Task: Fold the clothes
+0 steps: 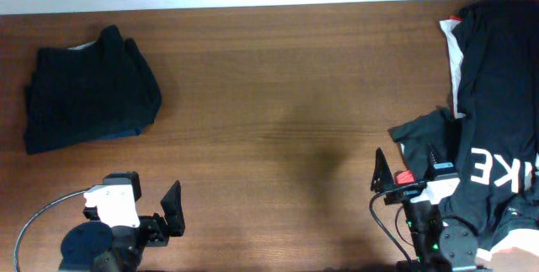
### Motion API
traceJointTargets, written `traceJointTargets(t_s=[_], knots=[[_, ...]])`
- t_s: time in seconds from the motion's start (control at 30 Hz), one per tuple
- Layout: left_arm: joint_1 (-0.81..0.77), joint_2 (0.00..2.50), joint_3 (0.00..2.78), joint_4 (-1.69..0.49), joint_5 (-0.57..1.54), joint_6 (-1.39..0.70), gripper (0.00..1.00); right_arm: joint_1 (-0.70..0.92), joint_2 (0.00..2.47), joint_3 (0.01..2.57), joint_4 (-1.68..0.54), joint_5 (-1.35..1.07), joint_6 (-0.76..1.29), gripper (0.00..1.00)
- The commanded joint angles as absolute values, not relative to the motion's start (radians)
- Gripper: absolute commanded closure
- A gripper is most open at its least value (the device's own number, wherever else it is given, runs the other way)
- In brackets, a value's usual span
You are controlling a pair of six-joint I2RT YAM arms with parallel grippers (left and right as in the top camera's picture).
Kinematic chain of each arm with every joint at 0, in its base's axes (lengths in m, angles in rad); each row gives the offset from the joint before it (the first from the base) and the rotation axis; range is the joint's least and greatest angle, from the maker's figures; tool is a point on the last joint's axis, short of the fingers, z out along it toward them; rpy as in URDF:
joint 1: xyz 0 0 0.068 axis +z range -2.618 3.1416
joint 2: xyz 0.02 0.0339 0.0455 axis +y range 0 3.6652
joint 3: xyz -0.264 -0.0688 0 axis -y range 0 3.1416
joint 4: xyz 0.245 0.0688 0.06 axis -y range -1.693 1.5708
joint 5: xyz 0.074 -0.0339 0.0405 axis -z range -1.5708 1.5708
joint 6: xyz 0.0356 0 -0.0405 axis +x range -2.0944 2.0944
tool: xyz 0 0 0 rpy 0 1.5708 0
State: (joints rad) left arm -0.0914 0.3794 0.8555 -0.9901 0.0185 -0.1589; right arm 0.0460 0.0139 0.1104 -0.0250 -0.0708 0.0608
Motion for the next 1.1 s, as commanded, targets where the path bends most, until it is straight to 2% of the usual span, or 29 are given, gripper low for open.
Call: traceJointTargets(t_s=[0.0, 0.13, 0.2, 1.07], knots=[[-0.091, 0.375, 0.853, -0.989, 0.011, -0.168, 0.01, 0.053, 0.004, 0.007, 0.091, -0.054, 0.055, 0.01], [-0.091, 0.375, 0.853, -0.989, 0.011, -0.168, 0.01, 0.052, 0.004, 0.006, 0.03, -0.051, -0.03, 0.01], [-0.091, 0.375, 0.853, -0.989, 0.011, -0.168, 0.01, 0.052, 0.004, 0.006, -0.087, -0.051, -0.027, 0.01], [-0.091, 0.374, 0.853, -0.989, 0.011, -0.168, 0.01, 0.053, 0.004, 0.006, -0.075, -0.051, -0.019, 0.01]])
